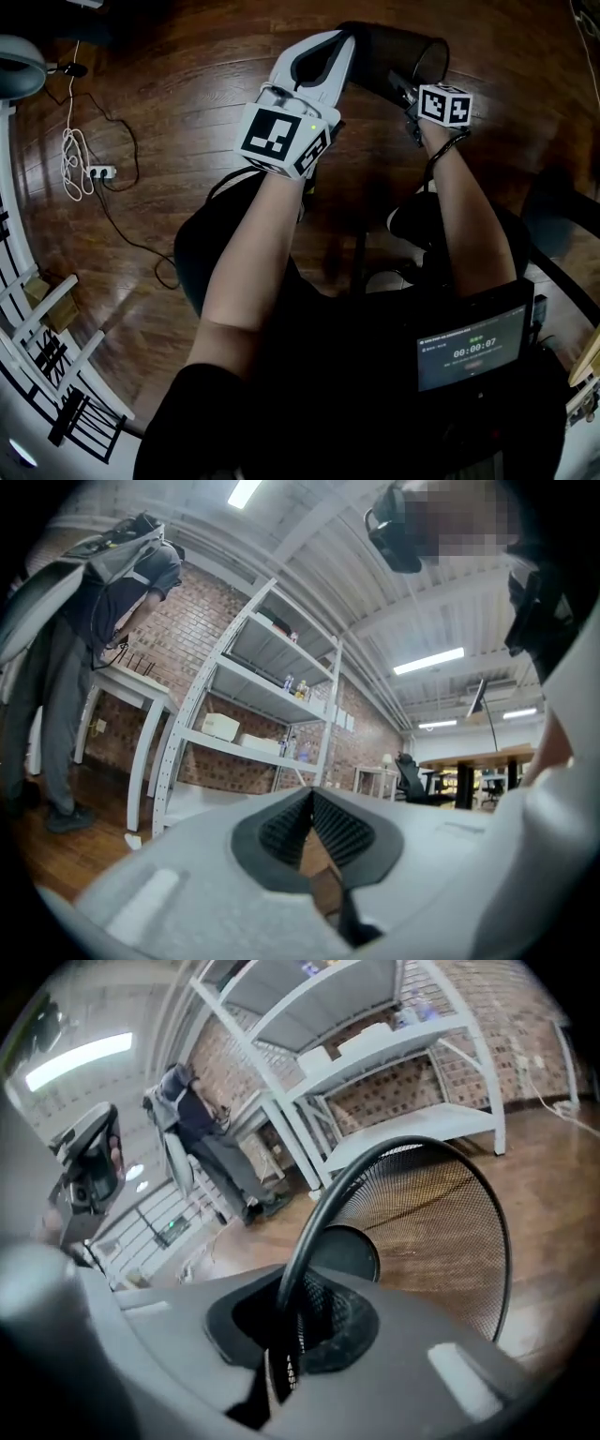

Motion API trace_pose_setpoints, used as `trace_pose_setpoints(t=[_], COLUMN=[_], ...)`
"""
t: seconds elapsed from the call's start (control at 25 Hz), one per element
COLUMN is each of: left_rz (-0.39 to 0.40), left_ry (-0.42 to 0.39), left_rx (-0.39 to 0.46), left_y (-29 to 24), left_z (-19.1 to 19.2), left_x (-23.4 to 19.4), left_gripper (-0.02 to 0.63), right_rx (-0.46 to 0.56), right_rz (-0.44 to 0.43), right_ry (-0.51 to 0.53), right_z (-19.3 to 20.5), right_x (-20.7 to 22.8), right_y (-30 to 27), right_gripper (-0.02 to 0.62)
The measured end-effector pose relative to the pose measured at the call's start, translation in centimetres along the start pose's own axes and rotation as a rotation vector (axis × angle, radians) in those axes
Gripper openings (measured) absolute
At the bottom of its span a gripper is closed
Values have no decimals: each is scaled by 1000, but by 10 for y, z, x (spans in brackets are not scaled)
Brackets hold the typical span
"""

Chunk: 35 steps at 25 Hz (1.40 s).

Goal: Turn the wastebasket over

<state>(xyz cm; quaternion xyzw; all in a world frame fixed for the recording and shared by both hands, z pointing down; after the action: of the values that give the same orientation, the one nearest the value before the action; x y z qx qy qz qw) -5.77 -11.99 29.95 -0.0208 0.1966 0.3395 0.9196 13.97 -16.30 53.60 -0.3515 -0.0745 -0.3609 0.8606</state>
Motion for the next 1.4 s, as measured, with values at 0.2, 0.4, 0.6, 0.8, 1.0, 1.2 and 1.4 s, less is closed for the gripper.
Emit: trace_pose_setpoints(t=[0.2, 0.4, 0.6, 0.8, 1.0, 1.2, 1.4], left_rz=[-7, -3, -5, -6, -10, -17, -23], left_ry=[10, 10, 6, 7, 8, 19, 51], left_rx=[3, -4, -10, -5, -6, -7, -15], left_y=[0, 2, 6, 5, 6, 8, 8], left_z=[-1, -1, 2, 2, 3, 4, 7], left_x=[-4, -1, 1, 2, 0, -3, -5], left_gripper=[0, 0, 0, 0, 0, 0, 0], right_rx=[-325, -626, -733, -795, -856, -905, -919], right_rz=[-12, -42, -85, -153, -214, -254, -269], right_ry=[391, 765, 996, 1158, 1226, 1266, 1255], right_z=[3, 22, 40, 70, 101, 124, 132], right_x=[4, -9, -42, -65, -81, -85, -81], right_y=[-11, -25, -32, -43, -48, -44, -40], right_gripper=[9, 12, 16, 18, 25, 18, 17])
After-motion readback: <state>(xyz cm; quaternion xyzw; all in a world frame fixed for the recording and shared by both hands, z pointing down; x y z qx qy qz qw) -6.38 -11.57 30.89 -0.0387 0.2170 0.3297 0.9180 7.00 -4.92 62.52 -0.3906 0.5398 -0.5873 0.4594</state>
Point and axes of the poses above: the fingertips, and each gripper's own axes: y backward along the fingers, x to its right, z out of its underside, the point moved 6 cm from there along y, backward along the fingers, and after that the axes turned 9 degrees about y, right-handed, at the moved point
